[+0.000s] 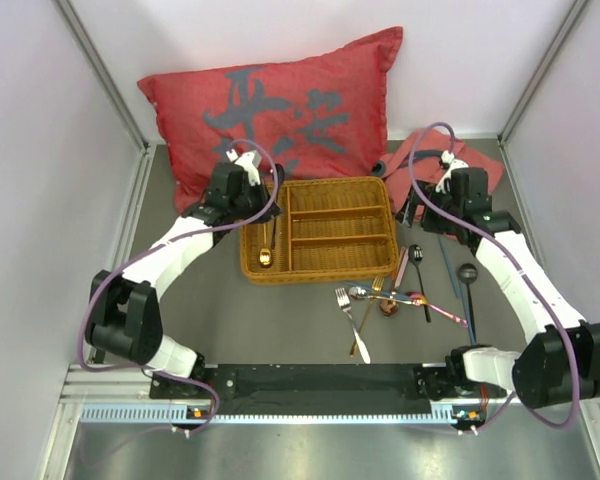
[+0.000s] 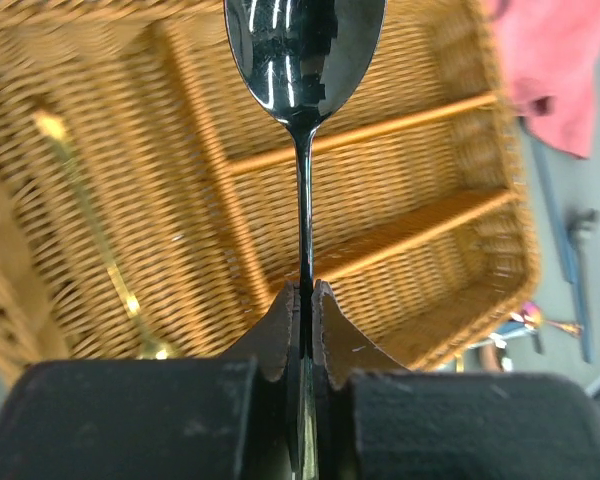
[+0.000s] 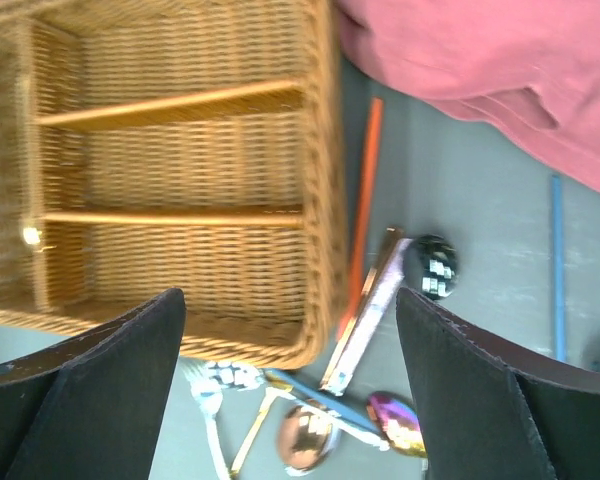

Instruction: Sort the eating utensils into containers

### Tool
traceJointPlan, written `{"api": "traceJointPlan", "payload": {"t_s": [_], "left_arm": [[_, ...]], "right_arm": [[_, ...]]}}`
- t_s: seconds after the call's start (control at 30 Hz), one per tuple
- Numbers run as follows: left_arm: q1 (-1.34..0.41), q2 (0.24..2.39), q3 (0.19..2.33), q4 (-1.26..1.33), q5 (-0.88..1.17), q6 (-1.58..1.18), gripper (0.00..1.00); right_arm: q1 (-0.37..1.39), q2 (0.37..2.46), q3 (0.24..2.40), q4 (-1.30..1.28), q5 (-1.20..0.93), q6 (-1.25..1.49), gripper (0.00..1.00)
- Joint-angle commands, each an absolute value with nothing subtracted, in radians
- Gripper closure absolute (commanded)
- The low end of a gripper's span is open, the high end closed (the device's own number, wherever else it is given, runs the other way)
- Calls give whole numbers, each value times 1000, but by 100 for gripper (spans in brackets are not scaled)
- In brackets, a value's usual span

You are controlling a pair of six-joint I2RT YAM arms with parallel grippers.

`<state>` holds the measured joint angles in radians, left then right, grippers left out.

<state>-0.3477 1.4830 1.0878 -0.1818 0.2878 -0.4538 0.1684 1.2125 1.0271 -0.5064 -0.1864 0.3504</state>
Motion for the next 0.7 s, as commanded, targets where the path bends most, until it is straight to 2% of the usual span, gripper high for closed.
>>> {"api": "traceJointPlan", "payload": {"t_s": [0.0,0.1,0.27,0.3,0.33,0.37,0.43,0.47,0.5,0.57,0.67], "left_arm": [[-341,1506,1092,-248,177,-446,100],[-333,1537,1095,-256,141,-465,99],[-319,1574,1108,-285,86,-472,86],[-316,1578,1109,-287,81,-468,80],[-313,1582,1112,-293,83,-466,65],[-311,1583,1114,-295,84,-465,49],[-308,1578,1120,-296,80,-462,24],[-308,1577,1123,-302,74,-463,6],[-310,1571,1126,-305,60,-463,2],[-307,1565,1134,-314,52,-460,2],[-305,1559,1146,-324,48,-456,2]], "right_arm": [[176,1238,1011,-505,-80,302,15],[178,1275,1002,-523,-32,287,16],[178,1360,988,-554,12,282,19],[178,1368,976,-557,32,288,25],[178,1371,963,-542,44,297,29],[178,1379,951,-538,52,299,29],[178,1388,931,-538,83,316,29],[178,1390,924,-531,83,314,30],[178,1394,913,-528,83,316,30],[179,1401,904,-522,77,318,31],[179,1427,894,-520,48,311,38]]}}
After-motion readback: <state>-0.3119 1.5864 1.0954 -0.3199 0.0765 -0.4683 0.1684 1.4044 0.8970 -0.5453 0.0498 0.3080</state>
